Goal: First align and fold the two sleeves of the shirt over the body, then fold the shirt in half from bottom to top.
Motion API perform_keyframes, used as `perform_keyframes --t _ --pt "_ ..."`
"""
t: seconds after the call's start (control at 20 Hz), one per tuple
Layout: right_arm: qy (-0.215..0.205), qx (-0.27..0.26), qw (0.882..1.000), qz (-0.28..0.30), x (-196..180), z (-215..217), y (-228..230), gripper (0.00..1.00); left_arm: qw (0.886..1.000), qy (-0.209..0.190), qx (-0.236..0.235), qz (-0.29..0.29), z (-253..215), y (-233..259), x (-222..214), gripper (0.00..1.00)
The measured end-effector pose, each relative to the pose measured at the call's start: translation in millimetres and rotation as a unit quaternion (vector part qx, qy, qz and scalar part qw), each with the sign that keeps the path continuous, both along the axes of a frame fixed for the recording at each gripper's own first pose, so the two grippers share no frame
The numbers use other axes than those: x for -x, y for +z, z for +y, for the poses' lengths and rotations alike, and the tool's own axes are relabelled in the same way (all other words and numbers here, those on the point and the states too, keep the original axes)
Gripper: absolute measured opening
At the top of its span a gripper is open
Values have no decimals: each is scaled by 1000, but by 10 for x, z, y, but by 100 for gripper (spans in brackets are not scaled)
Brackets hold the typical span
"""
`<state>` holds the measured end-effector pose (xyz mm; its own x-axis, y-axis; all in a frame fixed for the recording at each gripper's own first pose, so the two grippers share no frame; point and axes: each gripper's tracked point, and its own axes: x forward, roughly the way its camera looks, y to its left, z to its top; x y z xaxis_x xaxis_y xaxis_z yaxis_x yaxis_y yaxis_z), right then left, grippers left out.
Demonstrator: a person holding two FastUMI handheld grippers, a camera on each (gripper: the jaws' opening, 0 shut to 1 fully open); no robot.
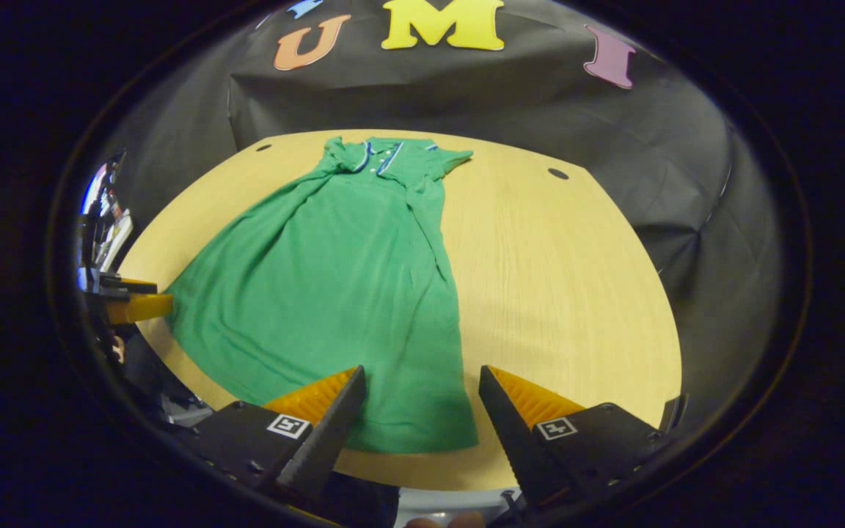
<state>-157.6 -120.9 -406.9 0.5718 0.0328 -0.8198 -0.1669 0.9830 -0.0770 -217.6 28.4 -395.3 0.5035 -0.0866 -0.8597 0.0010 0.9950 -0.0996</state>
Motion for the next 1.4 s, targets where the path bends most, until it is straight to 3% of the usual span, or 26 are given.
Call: perform_keyframes --t 0.2,0.35,0.4,0.45,0.5,0.55,0.6,0.65,0.7,0.75,0.85,1.1,1.4 --pt "0 12 999 38 102 -81 -200 96 999 -19 -23 11 0 -69 -25 100" --pt "1 -8 999 52 135 12 -223 94 999 -22 -34 23 -21 -79 -39 100" --pt "0 -20 998 58 146 74 -230 84 999 -21 -34 26 -56 -80 -19 99" --pt "0 -24 998 61 152 104 -237 73 999 -24 -34 29 -88 -90 -25 87" --pt "6 -25 998 60 139 120 -236 55 999 -28 -33 33 -101 -85 -15 81" --pt "15 -28 997 65 144 157 -243 55 998 -31 -29 37 -123 -81 -13 71" --pt "19 -23 998 62 138 171 -228 29 998 -32 -26 39 -118 -60 35 64" --pt "28 -23 997 64 141 192 -240 20 998 -34 -21 41 -136 -61 31 47" --pt "27 -26 997 67 155 223 -224 21 998 -34 -15 41 -165 -51 27 41" --pt "29 -25 997 68 139 212 -232 1 999 -30 -13 43 -165 -33 31 20" --pt "30 -30 996 72 124 228 -220 2 998 -32 -13 43 -159 -42 42 12" --pt "18 -50 997 63 71 233 -62 0 998 -48 5 34 -221 67 -62 11" --pt "12 -55 998 17 -226 229 321 0 996 -80 -4 -37 -196 498 -339 11"
